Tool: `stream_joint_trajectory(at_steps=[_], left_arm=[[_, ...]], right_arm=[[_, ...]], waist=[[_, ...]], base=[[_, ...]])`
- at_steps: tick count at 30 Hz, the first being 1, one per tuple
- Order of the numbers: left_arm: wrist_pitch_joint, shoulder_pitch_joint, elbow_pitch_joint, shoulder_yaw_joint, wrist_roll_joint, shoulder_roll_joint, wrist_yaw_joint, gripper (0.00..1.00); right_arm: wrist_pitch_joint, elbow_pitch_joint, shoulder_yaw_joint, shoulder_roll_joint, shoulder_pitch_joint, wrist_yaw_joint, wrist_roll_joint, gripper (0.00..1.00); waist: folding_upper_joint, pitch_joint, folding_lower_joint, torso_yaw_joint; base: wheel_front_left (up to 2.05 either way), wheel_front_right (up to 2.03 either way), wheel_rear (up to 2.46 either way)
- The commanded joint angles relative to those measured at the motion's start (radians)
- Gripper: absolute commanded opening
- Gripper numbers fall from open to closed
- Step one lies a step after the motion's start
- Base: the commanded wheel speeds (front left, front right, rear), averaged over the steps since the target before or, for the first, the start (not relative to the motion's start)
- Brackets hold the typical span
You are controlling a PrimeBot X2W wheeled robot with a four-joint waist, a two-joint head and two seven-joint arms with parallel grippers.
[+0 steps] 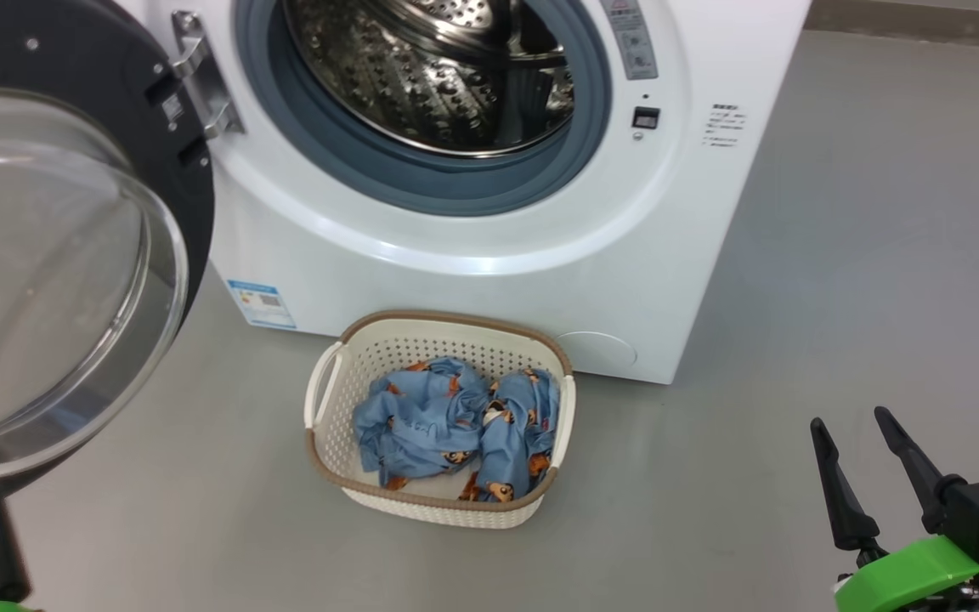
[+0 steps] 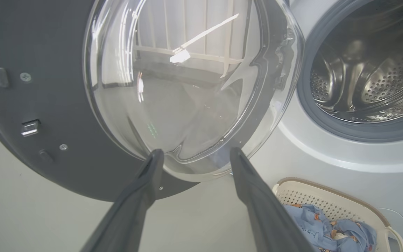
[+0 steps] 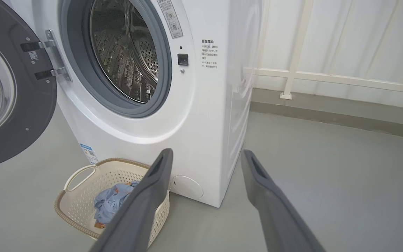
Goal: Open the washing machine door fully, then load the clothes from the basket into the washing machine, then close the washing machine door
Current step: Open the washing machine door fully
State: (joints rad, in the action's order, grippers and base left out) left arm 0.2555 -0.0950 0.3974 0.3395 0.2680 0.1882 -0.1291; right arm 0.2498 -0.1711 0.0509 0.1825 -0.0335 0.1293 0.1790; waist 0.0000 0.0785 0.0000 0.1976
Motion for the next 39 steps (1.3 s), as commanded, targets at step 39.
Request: stream_joint_trajectory(at_steps=[39], left_arm=[[0.006, 0.058, -0.227, -0.313, 0.191, 0.086, -0.002, 1.00]], right_arm=[[0.012, 0.041, 0.017, 0.000, 0.009, 0.001, 0.018, 1.00]], waist=[[0.0000, 0.007, 0.0000, -0.256]], base=[[0.00, 0.00, 0.00]])
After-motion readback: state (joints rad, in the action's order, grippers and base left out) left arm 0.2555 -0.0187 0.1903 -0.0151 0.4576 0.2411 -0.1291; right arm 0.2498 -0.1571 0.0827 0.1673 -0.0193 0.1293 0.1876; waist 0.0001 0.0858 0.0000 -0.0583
